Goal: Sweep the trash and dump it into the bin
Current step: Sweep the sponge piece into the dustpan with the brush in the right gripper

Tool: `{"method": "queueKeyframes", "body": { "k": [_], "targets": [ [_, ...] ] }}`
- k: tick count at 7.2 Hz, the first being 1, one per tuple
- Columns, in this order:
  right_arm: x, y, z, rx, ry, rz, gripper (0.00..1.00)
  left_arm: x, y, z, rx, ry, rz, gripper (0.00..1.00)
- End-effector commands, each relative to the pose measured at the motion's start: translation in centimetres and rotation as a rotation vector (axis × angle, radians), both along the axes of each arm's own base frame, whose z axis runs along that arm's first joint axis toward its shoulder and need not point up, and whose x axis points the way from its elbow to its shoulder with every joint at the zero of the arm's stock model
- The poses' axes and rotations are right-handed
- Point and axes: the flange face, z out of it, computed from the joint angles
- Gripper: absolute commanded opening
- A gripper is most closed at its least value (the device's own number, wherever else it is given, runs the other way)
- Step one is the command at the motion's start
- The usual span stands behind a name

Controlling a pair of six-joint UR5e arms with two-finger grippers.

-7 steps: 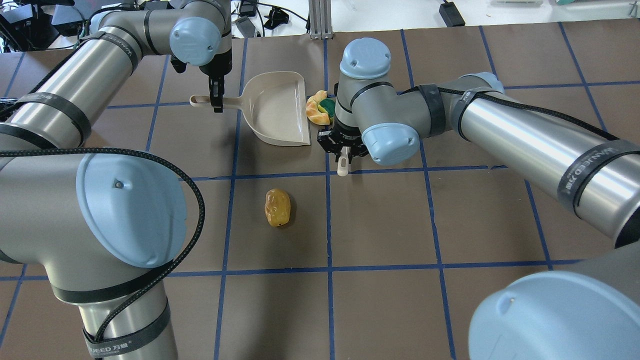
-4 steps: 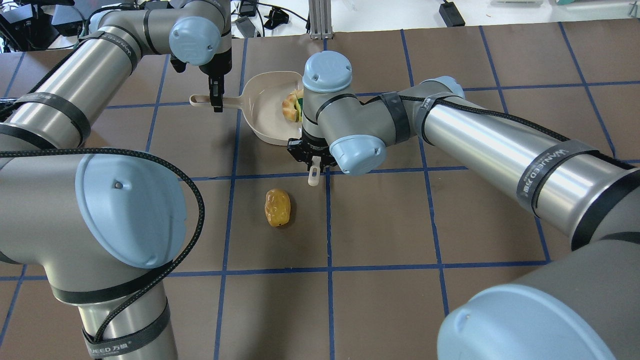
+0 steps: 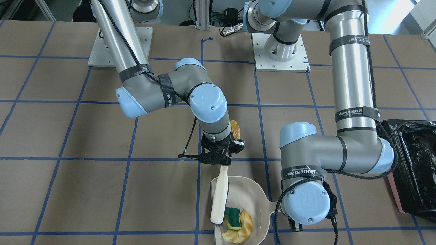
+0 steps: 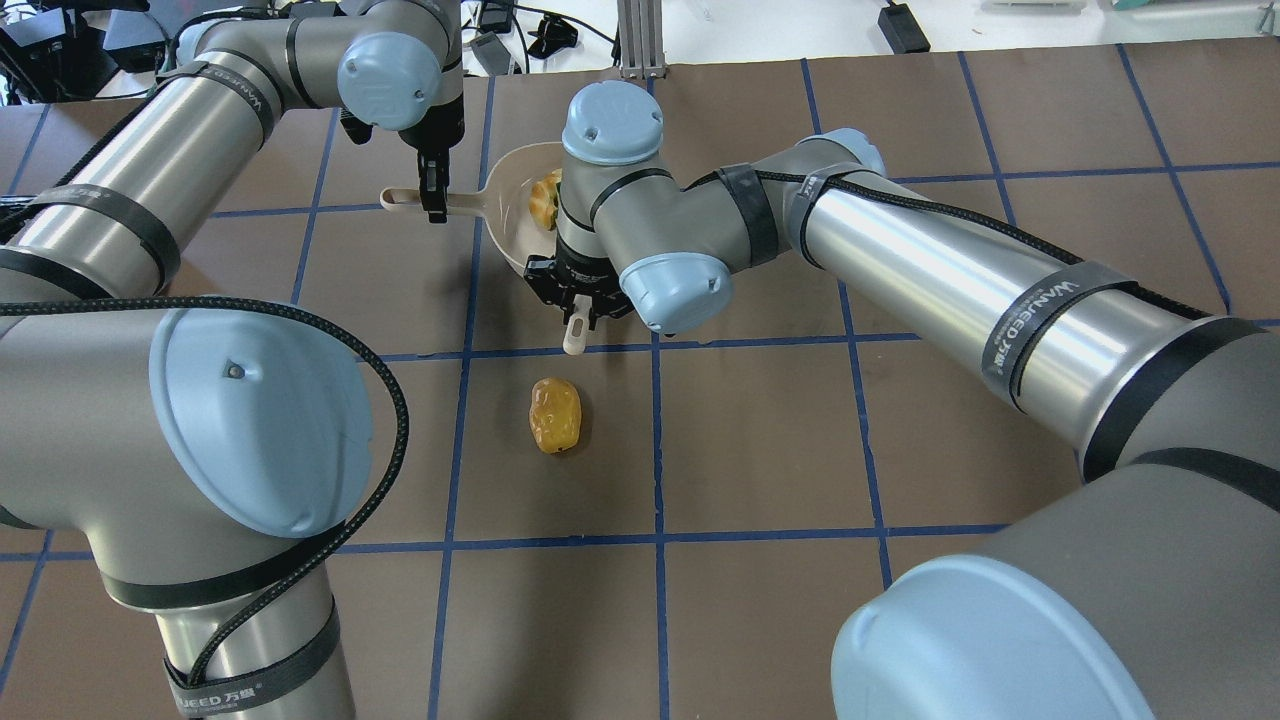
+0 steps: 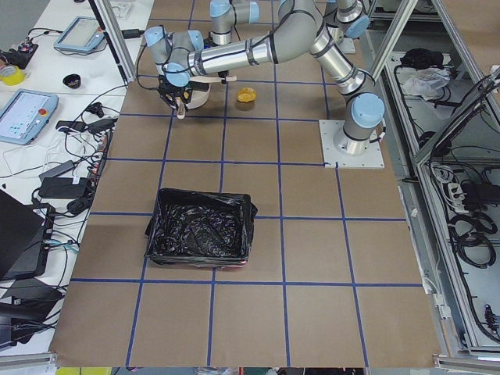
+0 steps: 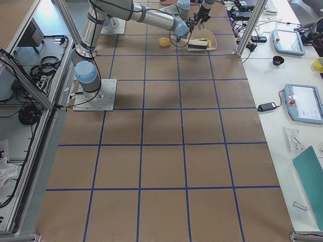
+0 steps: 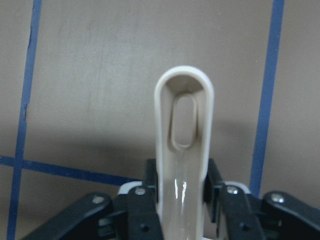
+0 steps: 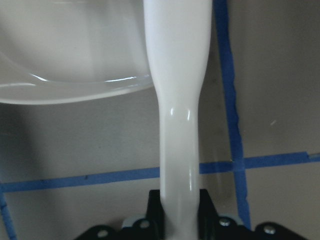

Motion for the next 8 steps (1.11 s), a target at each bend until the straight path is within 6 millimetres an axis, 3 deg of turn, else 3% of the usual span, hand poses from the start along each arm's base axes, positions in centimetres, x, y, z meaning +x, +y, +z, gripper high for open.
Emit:
{"method": "queueKeyframes", "body": {
  "k": [1,3,4,5,8],
  "targets": [
    [1.3,0.7,1.4,0.015,0.024,-0.026,0.00,-0.1,0.1,0.1,-0.001,0.014,-0.043,0.00],
    [-0.5,1.1,1.3,0.011,0.176,0.028,0.00,-0.4,-0.2,0.2,-0.046,0.079,-0.096,0.00],
    [-1.9,1.0,1.6,0.025,0.231,0.062,0.00,0.7,0.0,-0.9,-0.058,0.116,-0.141,0.00],
    [-2.6,0.9,1.9,0.004,0.280,0.119,0.00,3.0,-0.1,-1.6,-0.083,0.126,-0.138,0.00],
    [-3.9,0.3,2.3,0.012,0.285,0.141,0.00,7.9,0.5,1.6,-0.062,0.126,-0.141,0.00]
  ]
}}
